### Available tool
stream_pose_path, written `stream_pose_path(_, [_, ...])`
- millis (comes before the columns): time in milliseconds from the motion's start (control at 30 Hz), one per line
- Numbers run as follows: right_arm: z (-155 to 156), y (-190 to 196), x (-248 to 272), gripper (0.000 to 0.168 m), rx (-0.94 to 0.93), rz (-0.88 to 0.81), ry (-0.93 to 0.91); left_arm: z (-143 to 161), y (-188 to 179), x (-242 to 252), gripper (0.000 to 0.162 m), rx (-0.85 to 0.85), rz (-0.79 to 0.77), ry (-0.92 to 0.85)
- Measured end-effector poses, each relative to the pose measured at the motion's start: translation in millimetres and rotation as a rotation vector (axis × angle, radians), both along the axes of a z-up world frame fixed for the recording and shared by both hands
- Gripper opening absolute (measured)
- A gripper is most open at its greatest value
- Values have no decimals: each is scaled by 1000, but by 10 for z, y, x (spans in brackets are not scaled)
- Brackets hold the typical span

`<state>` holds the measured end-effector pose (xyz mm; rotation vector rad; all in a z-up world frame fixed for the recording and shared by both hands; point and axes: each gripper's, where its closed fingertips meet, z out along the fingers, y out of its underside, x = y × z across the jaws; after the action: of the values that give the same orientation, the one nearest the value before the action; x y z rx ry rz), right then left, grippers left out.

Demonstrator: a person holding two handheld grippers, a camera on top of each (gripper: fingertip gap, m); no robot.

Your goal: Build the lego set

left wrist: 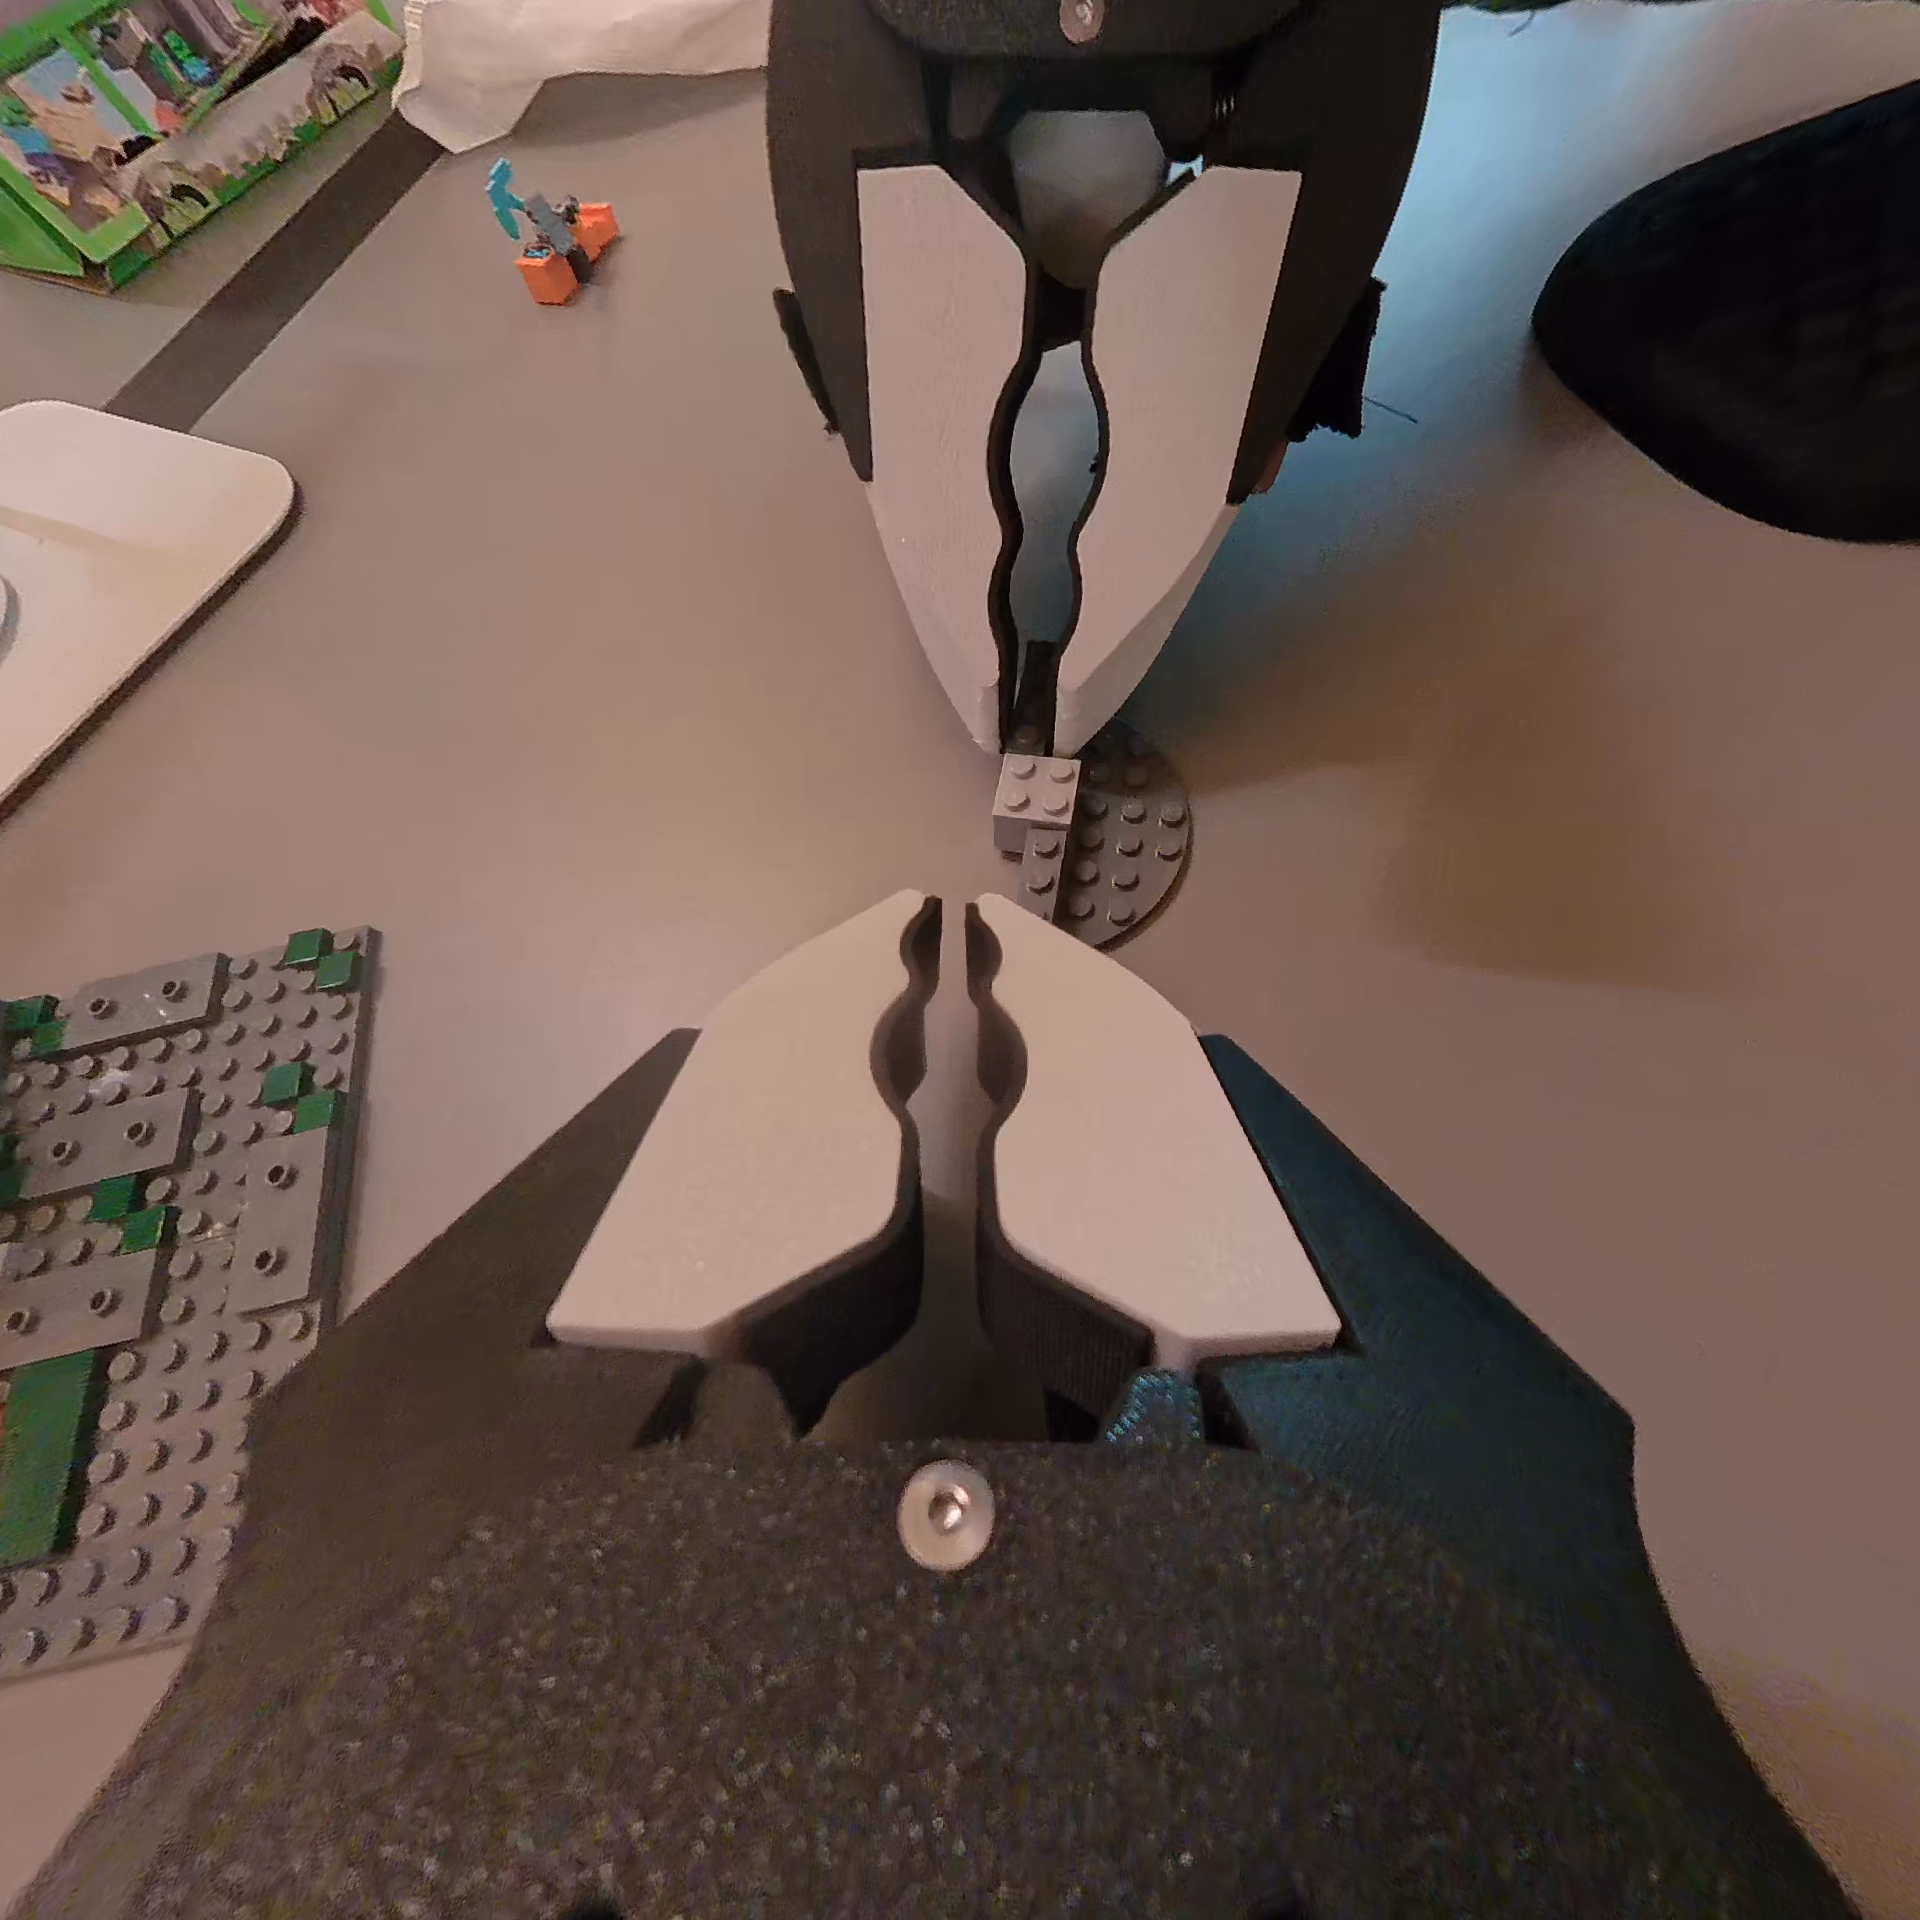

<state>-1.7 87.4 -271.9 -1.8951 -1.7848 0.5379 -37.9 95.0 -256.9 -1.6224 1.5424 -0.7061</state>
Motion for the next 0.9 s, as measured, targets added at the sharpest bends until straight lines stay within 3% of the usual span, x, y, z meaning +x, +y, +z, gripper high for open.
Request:
stream_pose_path(533, [124, -25, 31, 18, -43, -21, 78, -9, 3, 1, 5, -3, 1, 6])
stream_pose_path(900, [-15, -51, -74, 29, -83, 21, 38, -21, 6, 1, 5, 6, 4, 14])
